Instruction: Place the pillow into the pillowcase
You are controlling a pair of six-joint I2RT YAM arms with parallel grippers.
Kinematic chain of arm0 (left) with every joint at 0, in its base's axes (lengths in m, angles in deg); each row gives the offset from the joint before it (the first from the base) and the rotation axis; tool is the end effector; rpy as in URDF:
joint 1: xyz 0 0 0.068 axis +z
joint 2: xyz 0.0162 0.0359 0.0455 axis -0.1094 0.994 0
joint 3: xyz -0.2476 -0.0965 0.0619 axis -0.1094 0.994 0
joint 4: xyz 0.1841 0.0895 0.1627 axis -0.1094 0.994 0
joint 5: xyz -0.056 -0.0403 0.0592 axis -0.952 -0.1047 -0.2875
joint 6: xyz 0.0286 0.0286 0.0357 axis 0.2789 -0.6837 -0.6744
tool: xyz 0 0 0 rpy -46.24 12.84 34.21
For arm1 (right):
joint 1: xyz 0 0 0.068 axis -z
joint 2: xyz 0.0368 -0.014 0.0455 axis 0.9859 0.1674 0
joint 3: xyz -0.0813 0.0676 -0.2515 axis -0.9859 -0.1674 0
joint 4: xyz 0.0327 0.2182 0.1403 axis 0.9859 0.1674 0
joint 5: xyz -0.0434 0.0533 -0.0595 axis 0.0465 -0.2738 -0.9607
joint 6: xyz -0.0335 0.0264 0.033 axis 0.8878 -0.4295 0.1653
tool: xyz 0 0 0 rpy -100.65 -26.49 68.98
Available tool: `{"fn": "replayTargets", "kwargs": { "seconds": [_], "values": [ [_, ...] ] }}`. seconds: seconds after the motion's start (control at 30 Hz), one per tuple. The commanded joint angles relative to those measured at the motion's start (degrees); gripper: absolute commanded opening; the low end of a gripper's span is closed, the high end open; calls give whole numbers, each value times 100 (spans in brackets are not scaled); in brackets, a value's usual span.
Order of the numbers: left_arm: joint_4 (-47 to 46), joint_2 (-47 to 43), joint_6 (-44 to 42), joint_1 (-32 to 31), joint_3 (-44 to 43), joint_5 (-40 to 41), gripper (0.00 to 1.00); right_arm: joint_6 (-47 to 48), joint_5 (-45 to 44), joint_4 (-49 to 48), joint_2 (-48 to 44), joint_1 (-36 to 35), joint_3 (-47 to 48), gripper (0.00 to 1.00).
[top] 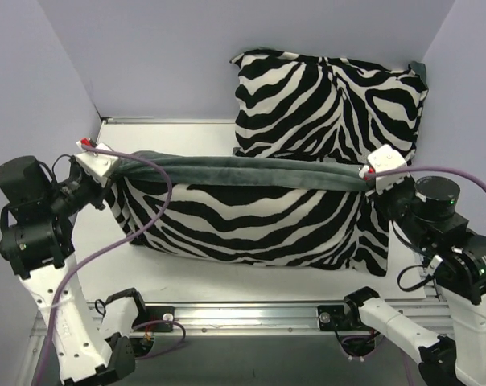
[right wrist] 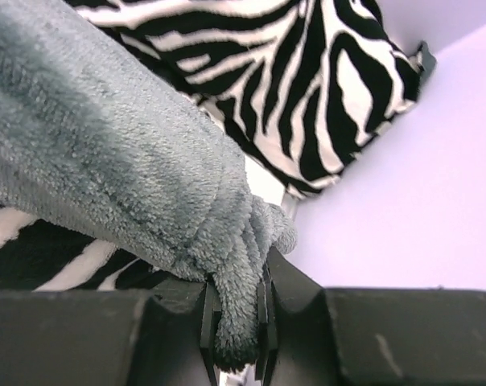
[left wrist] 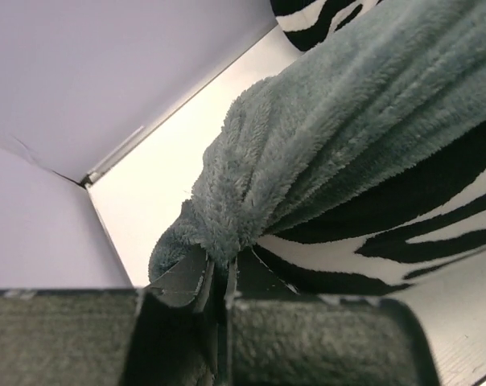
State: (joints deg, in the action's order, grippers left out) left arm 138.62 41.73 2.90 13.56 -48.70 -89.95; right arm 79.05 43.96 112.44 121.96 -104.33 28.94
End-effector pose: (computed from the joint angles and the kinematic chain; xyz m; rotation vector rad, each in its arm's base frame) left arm 0.1321 0.0209 0.4736 0.7494 1.7201 -0.0990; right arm 0.1010 0.0385 0.4990 -0.6632 1.6043 -0.2083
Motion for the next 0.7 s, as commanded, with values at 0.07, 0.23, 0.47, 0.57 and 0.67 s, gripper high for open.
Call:
{"fn": "replayTargets", "kwargs": {
  "seconds": [0.07,0.23,0.47,0.57,0.67],
  "values": [
    [383,60,-948,161,-4,393,0,614,-713,408,-53,199,-546,0],
    [-467,1359,-143,-714,244,1313,0,894,341,-873,1279,795,-1556,0],
    [-665,4567,1617,-799,-2633,3276,67,11,278,-56,6236,2228,4381,83],
    [144,5193,2057,-420,-3990,2819,89,-54,841,1250,6954,2388,5520,94],
    [409,5221,2119,-401,-3915,2521,91,-54,1677,1059,5840,2309,3775,94]
  ]
}}
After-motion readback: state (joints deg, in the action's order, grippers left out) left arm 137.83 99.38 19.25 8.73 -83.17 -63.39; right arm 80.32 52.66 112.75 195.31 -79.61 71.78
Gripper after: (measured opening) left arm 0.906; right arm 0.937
